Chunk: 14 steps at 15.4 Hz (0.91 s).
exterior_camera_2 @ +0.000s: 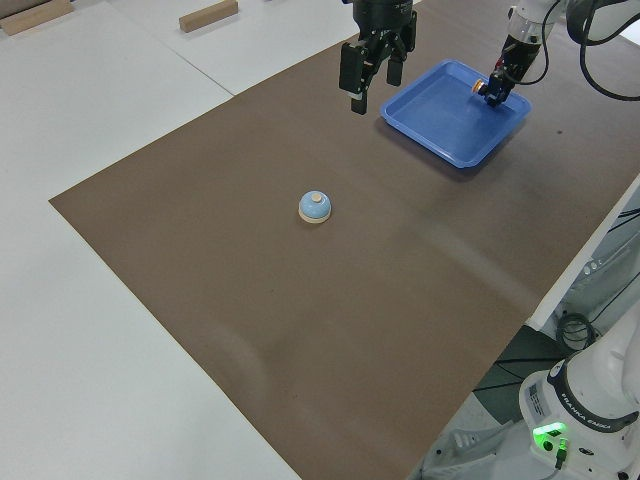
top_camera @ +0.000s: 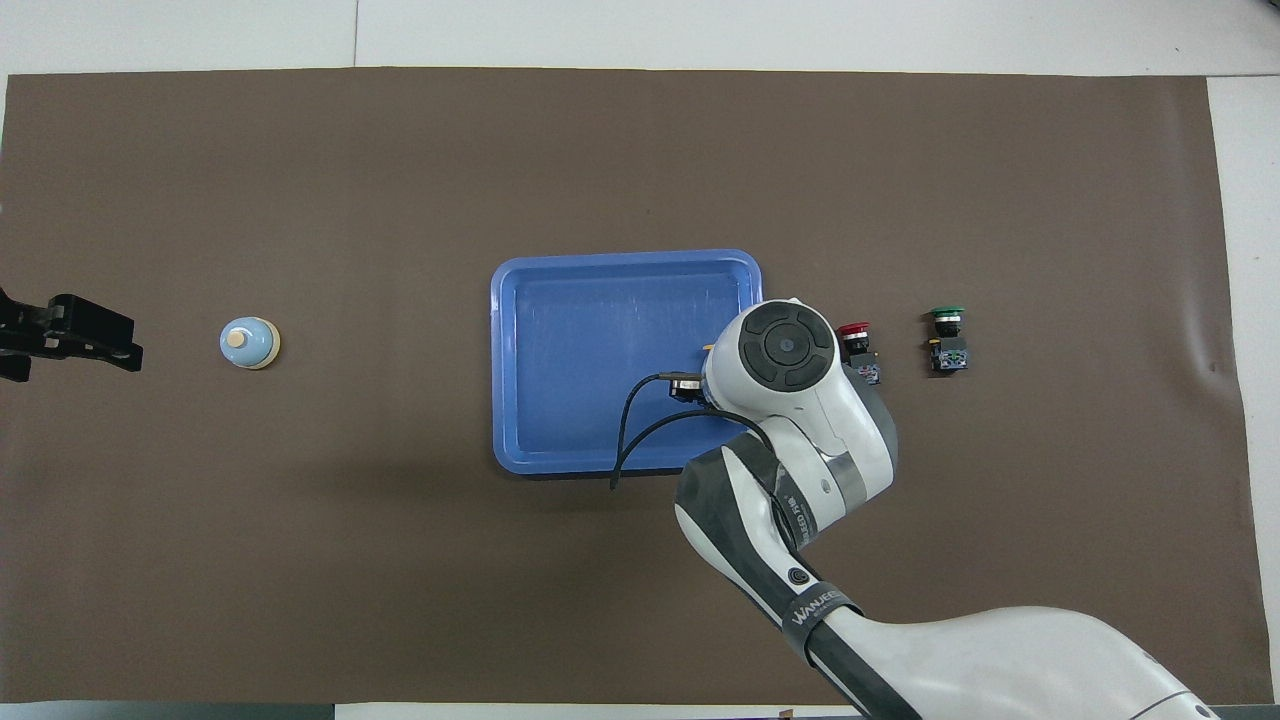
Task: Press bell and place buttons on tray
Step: 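Carry the yellow button into the blue tray and release it, then move the right gripper to the green button and grasp it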
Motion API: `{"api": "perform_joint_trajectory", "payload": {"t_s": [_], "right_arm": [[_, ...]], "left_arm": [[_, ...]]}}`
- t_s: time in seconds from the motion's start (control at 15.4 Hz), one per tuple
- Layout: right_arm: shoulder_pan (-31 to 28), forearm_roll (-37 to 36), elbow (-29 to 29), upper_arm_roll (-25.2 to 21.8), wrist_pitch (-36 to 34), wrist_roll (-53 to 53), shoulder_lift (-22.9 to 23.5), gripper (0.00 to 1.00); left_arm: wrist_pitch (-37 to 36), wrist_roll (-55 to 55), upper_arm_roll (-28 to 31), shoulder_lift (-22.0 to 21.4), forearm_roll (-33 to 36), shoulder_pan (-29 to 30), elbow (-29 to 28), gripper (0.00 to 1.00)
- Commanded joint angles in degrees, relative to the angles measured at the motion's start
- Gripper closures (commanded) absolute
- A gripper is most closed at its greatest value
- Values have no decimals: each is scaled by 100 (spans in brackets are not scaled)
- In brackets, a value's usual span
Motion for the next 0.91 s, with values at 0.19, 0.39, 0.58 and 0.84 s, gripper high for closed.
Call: {"api": "perform_joint_trajectory", "payload": {"t_s": [0.19, 0.39, 0.58, 0.84], "right_arm": [[-150, 65, 282, 34, -448, -8, -77, 0], [-746, 56, 706, 25, -1066, -779, -252, 0], [-1537, 48, 716, 16, -1067, -2351, -297, 0], [-2057, 30, 312, 7, -761, -3278, -341, 0]], "left_arm": [[47, -39, -9, -115, 48, 9, -100, 0], [47, -39, -9, -115, 48, 0, -100, 0], [47, -39, 0, -115, 48, 0, -100, 0], [47, -39, 0, -115, 48, 9, -100, 0]]}}
